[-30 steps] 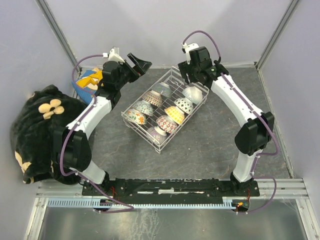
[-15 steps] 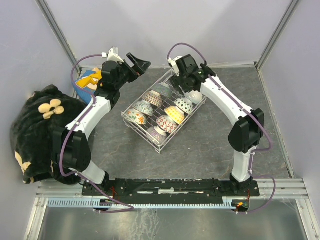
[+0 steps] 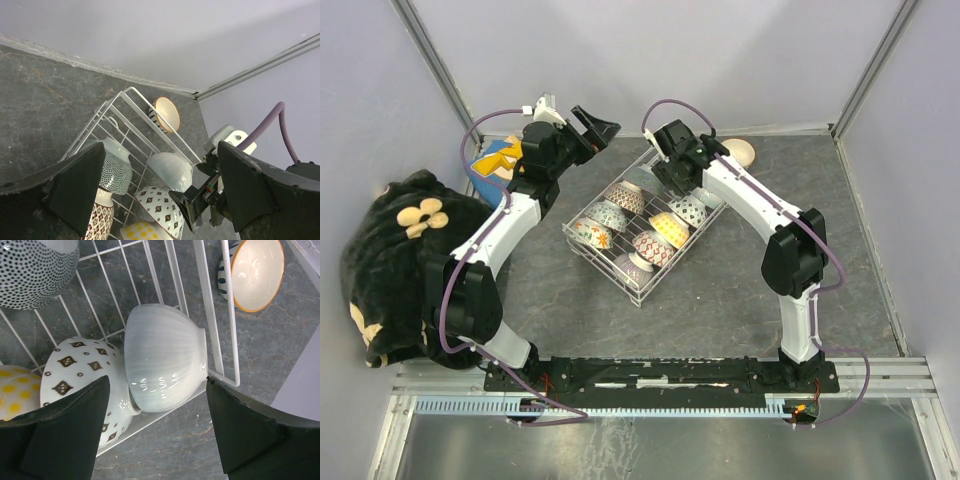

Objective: Unload the bowls from the dish rack
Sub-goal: Pick up the bowl from the dish rack.

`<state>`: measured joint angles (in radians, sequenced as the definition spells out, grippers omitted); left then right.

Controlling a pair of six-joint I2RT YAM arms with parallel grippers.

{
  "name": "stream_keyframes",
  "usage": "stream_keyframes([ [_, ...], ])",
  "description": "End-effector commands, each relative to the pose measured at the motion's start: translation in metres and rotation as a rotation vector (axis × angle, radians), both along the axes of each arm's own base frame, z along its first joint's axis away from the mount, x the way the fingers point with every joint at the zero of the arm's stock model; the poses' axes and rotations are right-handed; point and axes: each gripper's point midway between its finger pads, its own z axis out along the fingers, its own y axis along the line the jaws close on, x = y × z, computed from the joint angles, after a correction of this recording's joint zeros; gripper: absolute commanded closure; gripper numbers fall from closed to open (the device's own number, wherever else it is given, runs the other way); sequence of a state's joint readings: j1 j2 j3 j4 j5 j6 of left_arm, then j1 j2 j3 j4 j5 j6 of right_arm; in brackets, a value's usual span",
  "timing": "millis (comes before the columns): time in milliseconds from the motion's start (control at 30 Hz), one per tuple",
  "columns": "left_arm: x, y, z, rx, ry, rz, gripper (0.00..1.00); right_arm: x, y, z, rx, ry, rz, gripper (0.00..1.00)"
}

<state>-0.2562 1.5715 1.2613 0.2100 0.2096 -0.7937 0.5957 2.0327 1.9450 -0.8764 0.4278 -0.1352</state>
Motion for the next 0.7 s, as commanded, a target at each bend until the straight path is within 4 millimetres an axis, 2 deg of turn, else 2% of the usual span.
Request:
stream_keyframes([
  [0, -0.001, 0.008, 0.027, 0.014, -0.077, 0.018, 0.01, 0.013, 0.0, 0.017, -0.023, -0.07, -0.02, 0.15],
  [667, 0.003, 0.009, 0.023, 0.011, -0.069, 0.015, 0.01, 0.022, -0.009, -0.002, -0.117, -0.069, -0.056, 0.16],
])
